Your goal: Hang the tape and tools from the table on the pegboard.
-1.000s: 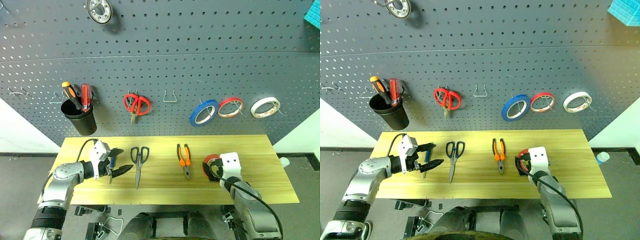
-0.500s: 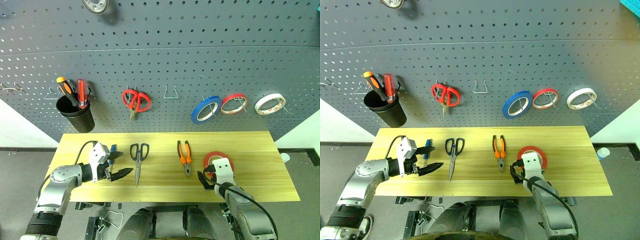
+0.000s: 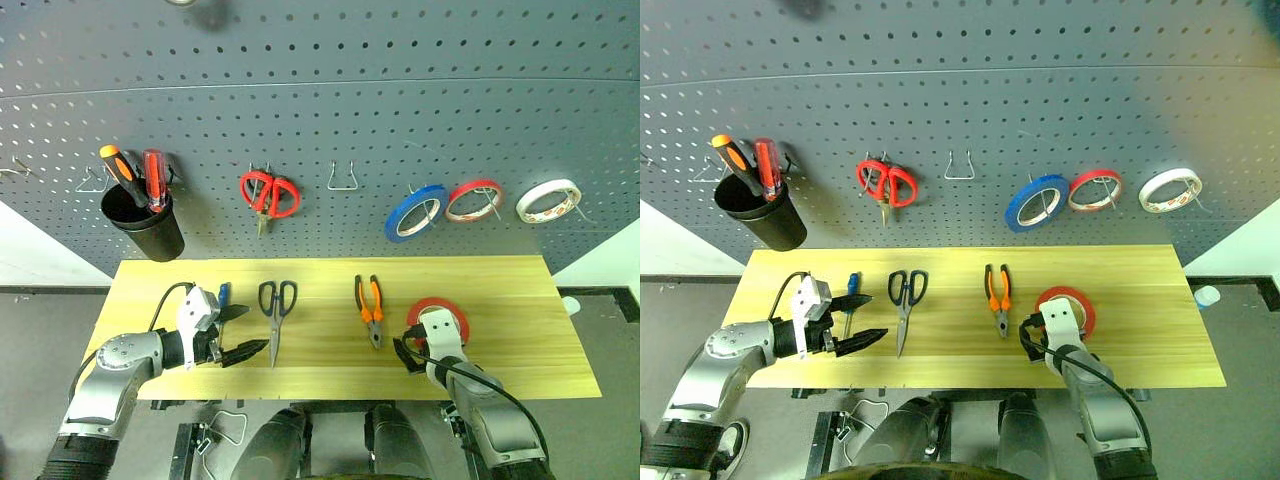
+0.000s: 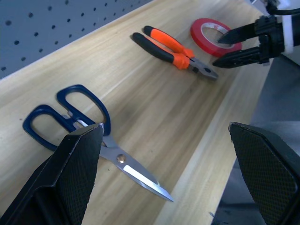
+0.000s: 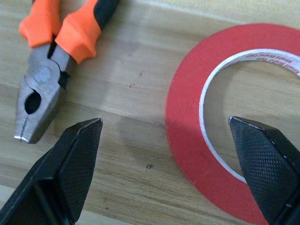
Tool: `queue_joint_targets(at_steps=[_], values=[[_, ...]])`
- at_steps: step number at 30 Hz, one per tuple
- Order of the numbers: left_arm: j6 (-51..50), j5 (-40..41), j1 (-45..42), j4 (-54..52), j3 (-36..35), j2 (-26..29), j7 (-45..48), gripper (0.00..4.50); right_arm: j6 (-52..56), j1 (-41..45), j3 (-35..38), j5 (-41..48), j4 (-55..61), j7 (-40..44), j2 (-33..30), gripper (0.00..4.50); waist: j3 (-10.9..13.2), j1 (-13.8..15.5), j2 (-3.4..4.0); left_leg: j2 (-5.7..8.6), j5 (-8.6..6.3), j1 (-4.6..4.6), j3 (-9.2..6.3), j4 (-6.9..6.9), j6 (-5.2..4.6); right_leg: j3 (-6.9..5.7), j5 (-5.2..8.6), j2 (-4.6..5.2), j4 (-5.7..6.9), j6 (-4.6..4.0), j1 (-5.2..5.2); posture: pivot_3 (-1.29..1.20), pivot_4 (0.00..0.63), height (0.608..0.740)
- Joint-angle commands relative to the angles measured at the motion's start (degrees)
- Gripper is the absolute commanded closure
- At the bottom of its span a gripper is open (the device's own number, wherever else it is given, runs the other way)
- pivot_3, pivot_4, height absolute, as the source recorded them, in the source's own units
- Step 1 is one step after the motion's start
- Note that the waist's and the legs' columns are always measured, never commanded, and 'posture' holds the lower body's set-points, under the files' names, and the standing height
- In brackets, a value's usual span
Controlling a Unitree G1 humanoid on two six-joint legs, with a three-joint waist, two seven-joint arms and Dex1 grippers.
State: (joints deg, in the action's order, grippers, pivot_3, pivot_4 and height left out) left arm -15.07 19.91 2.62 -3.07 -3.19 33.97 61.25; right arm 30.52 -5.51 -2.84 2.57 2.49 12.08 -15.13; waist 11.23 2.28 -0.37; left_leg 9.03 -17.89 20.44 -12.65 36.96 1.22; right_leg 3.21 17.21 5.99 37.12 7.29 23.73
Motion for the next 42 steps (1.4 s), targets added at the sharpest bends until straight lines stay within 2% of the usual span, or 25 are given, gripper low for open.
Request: queue_joint_targets(at_steps=[1,9,10,14,20,21,22,30,35,42], values=[[-1.2,2.2,1.3,-3.5,-1.8,1.0,-0.7,0.04,-1.5,0.9,0.8,-0.3,-1.5,0.4,-0.5,0.0,0.3,0.0,-0.06,0.0,0.0,0.01,0.0,0.0,0.0,0.0,0.0,0.0,0.0,0.0,0.0,0.08,0.239,0.739],[-2.1,3.4,2.8,-6.0,-2.2,1.8,-2.0,0.04,-2.5,2.5,1.5,-0.4,-4.5,0.9,-0.8,0.0,0.9,0.1,-0.11,0.0,0.0,0.01,0.0,0.0,0.0,-0.01,0.0,0.09,-0.01,0.0,0.0,0.09,0.252,0.739],[-2.3,3.6,2.9,-6.4,-2.2,1.7,-2.3,0.01,-2.6,2.7,1.6,-0.4,-4.7,1.0,-0.8,0.17,0.9,0.1,-0.13,0.0,0.0,0.02,0.0,0.0,0.0,-0.01,0.0,0.09,-0.01,0.0,0.0,0.09,0.252,0.739],[-2.7,4.0,3.1,-7.3,-2.4,1.9,-2.7,0.0,-2.8,2.6,1.5,-0.5,-4.6,1.2,-0.5,1.16,1.2,0.1,-0.16,0.0,0.0,0.02,0.0,-0.01,0.0,-0.01,0.0,0.1,-0.01,0.0,0.0,0.1,0.255,0.739],[-3.0,4.5,3.3,-7.9,-2.5,2.2,-3.3,0.0,-2.9,2.9,1.4,-0.6,-4.7,1.1,-0.3,3.37,1.3,0.1,-0.19,0.0,0.0,0.03,0.0,-0.01,0.01,-0.02,0.0,0.1,-0.03,0.0,0.0,0.1,0.255,0.739],[-3.0,4.6,3.3,-7.9,-2.4,2.1,-3.4,0.0,-2.9,3.0,1.4,-0.6,-4.7,1.1,-0.3,3.7,1.3,0.1,-0.2,0.0,0.0,0.03,0.01,-0.01,0.01,-0.02,0.0,0.1,-0.03,0.0,0.0,0.1,0.256,0.739],[-3.0,4.6,3.2,-8.0,-2.4,2.1,-3.5,0.0,-2.9,3.0,1.4,-0.6,-4.7,1.1,-0.3,3.81,1.3,0.1,-0.21,0.0,0.0,0.03,0.0,-0.01,0.01,-0.02,0.0,0.1,-0.03,0.0,0.0,0.1,0.256,0.739],[-3.2,5.2,2.0,-7.9,-1.9,2.2,-3.9,0.0,-3.1,3.3,1.7,-0.5,-4.4,1.0,-0.4,3.81,1.5,0.1,-0.33,0.0,0.0,0.03,0.0,-0.02,0.01,-0.02,0.0,0.1,-0.04,0.0,0.01,0.09,0.248,0.739],[-2.9,5.6,0.2,-7.3,-1.4,1.7,-3.6,0.0,-4.5,-3.3,4.5,2.2,6.5,2.6,-1.1,3.81,1.5,0.2,-0.24,0.01,0.0,0.12,0.0,-0.06,0.01,-0.03,0.0,0.11,-0.07,0.0,0.09,0.08,0.23,0.739],[-1.5,5.2,-4.0,-3.1,-0.5,0.5,-2.5,0.0,-9.9,-15.7,11.3,9.3,20.3,7.2,-0.9,3.81,1.5,0.0,-0.3,0.01,0.04,0.73,0.04,0.06,0.09,-0.03,-0.02,0.1,0.05,0.02,0.72,0.04,0.196,0.739]])
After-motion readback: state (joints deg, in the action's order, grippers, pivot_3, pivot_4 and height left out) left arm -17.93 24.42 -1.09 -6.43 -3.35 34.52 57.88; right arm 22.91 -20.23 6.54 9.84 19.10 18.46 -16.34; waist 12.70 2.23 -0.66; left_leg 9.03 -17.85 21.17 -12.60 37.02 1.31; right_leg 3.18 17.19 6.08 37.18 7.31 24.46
